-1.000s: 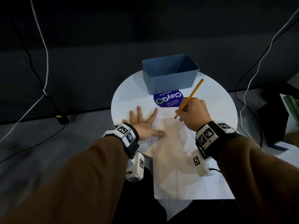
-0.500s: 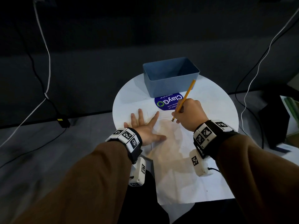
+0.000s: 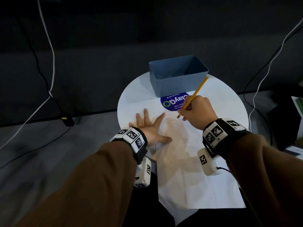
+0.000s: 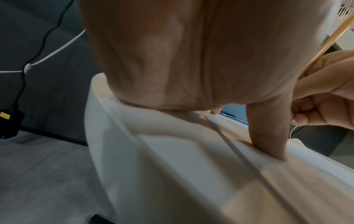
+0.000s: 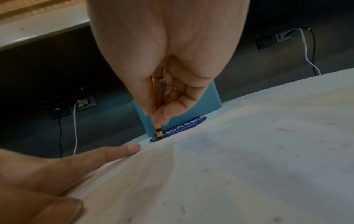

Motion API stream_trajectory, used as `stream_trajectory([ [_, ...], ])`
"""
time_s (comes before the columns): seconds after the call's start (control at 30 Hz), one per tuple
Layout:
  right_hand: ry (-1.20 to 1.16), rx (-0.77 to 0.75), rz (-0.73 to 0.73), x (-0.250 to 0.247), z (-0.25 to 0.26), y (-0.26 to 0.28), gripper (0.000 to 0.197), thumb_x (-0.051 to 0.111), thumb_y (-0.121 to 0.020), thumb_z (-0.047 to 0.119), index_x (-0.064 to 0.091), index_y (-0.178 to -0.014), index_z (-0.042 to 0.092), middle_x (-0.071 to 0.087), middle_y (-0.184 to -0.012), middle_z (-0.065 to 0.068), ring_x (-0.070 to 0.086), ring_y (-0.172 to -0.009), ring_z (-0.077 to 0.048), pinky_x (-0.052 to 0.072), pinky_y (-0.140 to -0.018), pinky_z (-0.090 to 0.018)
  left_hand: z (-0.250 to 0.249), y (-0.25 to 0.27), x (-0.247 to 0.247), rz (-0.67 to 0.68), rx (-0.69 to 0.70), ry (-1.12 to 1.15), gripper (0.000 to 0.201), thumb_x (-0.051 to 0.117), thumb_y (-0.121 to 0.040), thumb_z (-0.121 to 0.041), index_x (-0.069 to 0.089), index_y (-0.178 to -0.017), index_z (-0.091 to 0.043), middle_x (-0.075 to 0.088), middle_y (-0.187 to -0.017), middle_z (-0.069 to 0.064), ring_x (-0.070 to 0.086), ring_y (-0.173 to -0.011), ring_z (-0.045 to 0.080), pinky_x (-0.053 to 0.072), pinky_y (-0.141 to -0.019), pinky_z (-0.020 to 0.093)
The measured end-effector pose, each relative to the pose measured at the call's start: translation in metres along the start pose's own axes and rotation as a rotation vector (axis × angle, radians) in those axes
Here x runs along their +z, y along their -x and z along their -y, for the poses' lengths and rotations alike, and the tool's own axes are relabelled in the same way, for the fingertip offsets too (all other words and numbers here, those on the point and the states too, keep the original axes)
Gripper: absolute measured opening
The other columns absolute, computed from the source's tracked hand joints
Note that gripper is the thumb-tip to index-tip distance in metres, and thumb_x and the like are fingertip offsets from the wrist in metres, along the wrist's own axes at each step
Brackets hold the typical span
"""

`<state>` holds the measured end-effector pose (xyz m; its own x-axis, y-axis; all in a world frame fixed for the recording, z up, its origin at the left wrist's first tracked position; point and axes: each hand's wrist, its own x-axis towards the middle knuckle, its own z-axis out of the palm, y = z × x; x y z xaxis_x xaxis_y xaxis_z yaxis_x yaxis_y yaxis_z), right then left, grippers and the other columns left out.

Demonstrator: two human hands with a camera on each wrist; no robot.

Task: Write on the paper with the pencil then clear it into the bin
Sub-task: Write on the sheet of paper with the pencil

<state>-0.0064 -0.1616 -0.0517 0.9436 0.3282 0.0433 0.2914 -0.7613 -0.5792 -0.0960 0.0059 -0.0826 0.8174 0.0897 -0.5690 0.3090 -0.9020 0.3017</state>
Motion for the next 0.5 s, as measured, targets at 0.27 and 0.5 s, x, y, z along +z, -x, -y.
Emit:
stream_trajectory([
  [0.27,0.116,-0.034,0.048,-0.0004,0.0006,-0.0024,0.018,0.075,-0.091,0.027,0.063,-0.087,0.014,0.07,-0.092,-0.007,0.068,-0.089,-0.023,0.059,-0.08,-0.035,-0.0005,-0.0014,-0.0022,0.019,-0.003,-0.027,0.107,0.055,-0.08,-0.078,-0.023,-0.149,-0.051,-0.046,-0.152,0.009,-0.036,-0.143,0.038,-0.01,-0.115,0.066],
  [0.5,0.178,-0.002,0.058,0.0,-0.0038,-0.0018,0.017,0.073,-0.092,0.026,0.065,-0.095,0.012,0.065,-0.097,-0.005,0.06,-0.096,-0.02,0.05,-0.071,-0.029,-0.0005,-0.0017,-0.0025,0.03,-0.01,-0.017,0.108,0.056,-0.08,-0.078,-0.023,-0.149,-0.051,-0.046,-0.152,0.01,-0.036,-0.142,0.038,-0.011,-0.114,0.067],
])
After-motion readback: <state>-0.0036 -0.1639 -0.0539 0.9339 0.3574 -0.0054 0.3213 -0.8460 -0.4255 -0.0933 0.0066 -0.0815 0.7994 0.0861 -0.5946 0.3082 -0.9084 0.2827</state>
